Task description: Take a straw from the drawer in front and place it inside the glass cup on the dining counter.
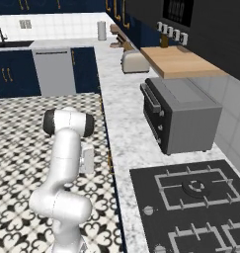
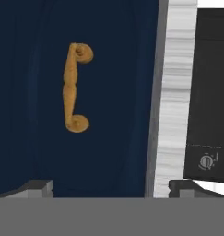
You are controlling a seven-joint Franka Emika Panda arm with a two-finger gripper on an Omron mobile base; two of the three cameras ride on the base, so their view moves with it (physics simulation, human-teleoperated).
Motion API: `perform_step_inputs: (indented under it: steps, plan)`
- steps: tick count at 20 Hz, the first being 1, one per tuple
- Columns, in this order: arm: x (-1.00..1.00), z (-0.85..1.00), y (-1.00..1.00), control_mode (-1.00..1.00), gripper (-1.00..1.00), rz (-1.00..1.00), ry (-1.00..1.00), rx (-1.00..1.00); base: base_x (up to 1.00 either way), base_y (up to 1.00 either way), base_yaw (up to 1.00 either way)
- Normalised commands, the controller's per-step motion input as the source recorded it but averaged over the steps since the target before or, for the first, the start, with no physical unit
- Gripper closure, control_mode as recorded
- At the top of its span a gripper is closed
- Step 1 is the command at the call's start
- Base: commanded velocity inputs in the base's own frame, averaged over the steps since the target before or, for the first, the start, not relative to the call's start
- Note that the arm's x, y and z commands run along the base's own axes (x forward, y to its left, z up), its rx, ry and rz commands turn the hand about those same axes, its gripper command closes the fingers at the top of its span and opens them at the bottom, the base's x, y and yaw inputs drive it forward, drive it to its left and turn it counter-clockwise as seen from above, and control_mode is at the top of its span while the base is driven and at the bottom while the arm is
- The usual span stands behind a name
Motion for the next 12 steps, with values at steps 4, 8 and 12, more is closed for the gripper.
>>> perform_step_inputs:
  steps: [4,8,12]
  plan:
    - [0.63,-0.23,-0.32,-1.00,-1.00,-0.04,0.00,-0.03,0.00,0.00,0.00]
    - [0.65,-0.24,-0.38,-1.00,-1.00,0.00,0.00,0.00,0.00,0.00,0.00]
    - [0.61,-0.32,-0.32,-1.00,-1.00,0.00,0.03,0.00,0.00,0.00,0.00]
